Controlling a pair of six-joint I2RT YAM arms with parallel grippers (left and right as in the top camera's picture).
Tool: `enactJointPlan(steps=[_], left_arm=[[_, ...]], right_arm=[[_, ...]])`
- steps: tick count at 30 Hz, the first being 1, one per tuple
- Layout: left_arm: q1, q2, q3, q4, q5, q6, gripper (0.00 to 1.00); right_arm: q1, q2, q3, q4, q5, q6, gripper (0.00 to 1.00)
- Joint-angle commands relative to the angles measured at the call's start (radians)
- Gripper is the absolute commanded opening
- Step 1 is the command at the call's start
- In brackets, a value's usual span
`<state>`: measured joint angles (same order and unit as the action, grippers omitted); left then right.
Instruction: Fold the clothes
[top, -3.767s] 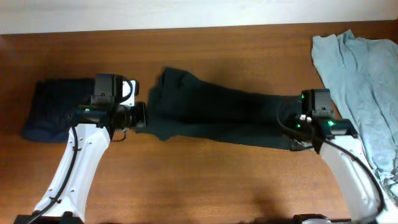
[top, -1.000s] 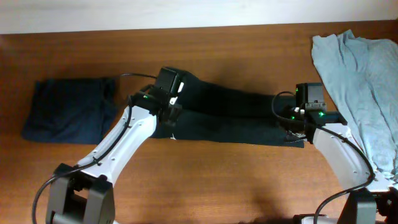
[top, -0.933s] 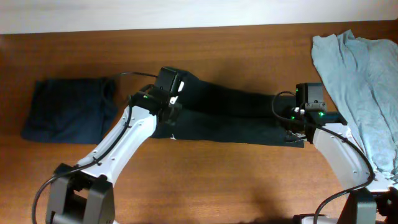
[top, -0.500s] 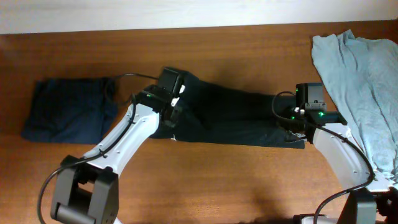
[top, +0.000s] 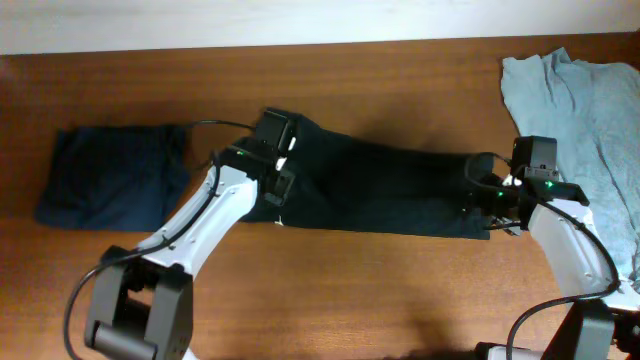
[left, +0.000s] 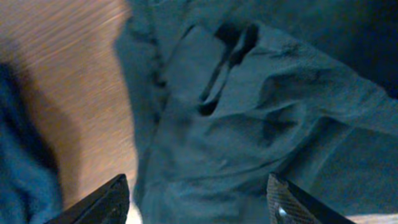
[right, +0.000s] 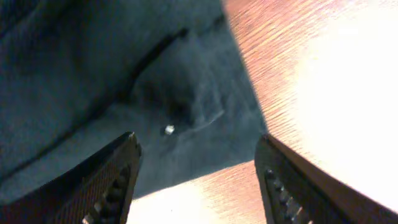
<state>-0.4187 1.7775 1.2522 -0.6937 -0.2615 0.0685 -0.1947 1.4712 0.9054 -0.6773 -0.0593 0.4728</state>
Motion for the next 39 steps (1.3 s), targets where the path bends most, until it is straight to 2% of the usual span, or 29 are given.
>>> enactJointPlan(steps=[1,8,9,11,13,14,17,20,21,23,24,25,32,39], left_arm=[[0.004,0.076,0.009,0.035,0.107,0.094,0.71],[0.004,0.140,0.009,0.187,0.115,0.183,0.71],[0.004,0.143,0.009,0.219,0.114,0.198,0.68],[0.005,0.151,0.009,0.250,0.104,0.215,0.48],[0.011,0.164,0.009,0.266,0.105,0.218,0.35],[0.017,0.175,0.009,0.267,0.104,0.218,0.24],[0.034,0.195,0.009,0.255,0.103,0.217,0.01],[0.054,0.193,0.010,0.245,0.097,0.217,0.01],[0.061,0.193,0.010,0.245,0.097,0.217,0.00],[0.070,0.193,0.010,0.245,0.101,0.217,0.00],[0.073,0.193,0.010,0.245,0.102,0.217,0.00],[0.075,0.193,0.010,0.245,0.103,0.217,0.00],[0.075,0.193,0.010,0.244,0.109,0.213,0.00],[0.075,0.193,0.010,0.232,0.109,0.213,0.00]], right_arm=[[-0.002,0.003,0.011,-0.045,-0.093,-0.039,0.62],[-0.002,0.003,0.009,-0.156,-0.134,-0.039,0.62],[-0.002,0.003,0.009,-0.158,-0.134,-0.039,0.62],[-0.002,0.003,0.009,-0.158,-0.148,-0.040,0.62],[-0.002,0.003,0.009,-0.158,-0.151,-0.039,0.62],[-0.002,0.003,0.008,-0.158,-0.151,-0.039,0.62],[-0.002,0.003,0.007,-0.170,-0.155,-0.039,0.62],[-0.002,0.003,0.003,-0.172,-0.155,-0.038,0.62],[-0.002,0.003,0.000,-0.168,-0.154,-0.025,0.59],[-0.002,0.010,-0.012,-0.151,-0.159,0.016,0.43],[-0.002,0.016,-0.028,-0.126,-0.160,0.046,0.14],[-0.002,0.022,-0.043,-0.103,-0.159,0.066,0.04],[-0.002,0.102,-0.113,0.060,-0.174,0.120,0.04],[-0.002,0.142,-0.113,0.323,-0.173,0.120,0.04]])
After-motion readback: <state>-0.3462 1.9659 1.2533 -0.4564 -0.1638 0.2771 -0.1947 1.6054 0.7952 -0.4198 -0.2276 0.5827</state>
